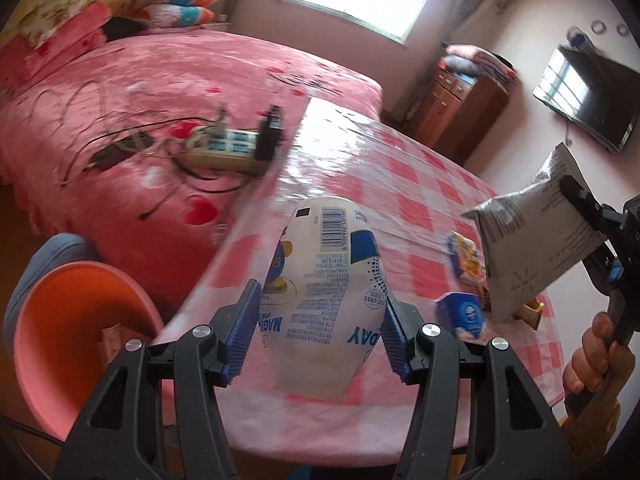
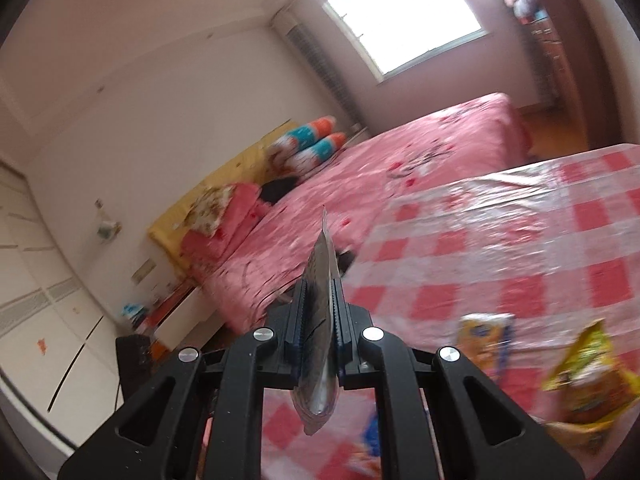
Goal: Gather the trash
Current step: 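Carry the yogurt bottle and grey bag over the orange bucket, then open both tools over the orange bucket to drop the items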
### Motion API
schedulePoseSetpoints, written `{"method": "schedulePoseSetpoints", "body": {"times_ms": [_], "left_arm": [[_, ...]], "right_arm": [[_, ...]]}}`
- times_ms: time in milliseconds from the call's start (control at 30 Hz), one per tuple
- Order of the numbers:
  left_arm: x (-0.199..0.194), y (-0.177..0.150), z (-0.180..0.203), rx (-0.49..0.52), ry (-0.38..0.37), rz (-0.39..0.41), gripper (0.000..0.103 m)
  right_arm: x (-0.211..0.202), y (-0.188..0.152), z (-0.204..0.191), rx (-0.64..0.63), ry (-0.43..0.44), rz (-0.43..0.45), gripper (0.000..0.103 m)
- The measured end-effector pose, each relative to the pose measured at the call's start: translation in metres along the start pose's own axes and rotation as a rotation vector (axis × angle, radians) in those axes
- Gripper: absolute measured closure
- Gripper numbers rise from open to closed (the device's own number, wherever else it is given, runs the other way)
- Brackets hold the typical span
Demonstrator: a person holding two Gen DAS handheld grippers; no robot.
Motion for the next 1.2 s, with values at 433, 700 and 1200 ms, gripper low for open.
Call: {"method": "schedulePoseSetpoints", "body": {"times_ms": [433, 700, 1200], "left_arm": [[-0.045, -0.028, -0.117, -0.246, 0.159, 0.059, 0.045], [-0.055, -0.044, -0.163, -0.369, 0.211, 0.077, 0.045], [-0.040, -0.078, -0.215, -0.545, 0.296, 0.008, 0.018]], "right_arm": [[0.101, -0.051, -0.107, -0.093, 0.168, -0.230, 0.090], [0.155, -0.087, -0.159, -0.149, 0.215, -0.317, 0.090], [0.186, -0.125, -0.116, -0.137, 0.005, -0.406, 0.011]]}}
Point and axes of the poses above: each gripper's, at about its wrist camera, not at the fingertips, and x roughly the way its jaws point, z to its right, y to its top, the point moved 3 cm from there along x, roughly the way its jaws point, and after that the axes turned 2 degrees about x, right-handed, at the moved point
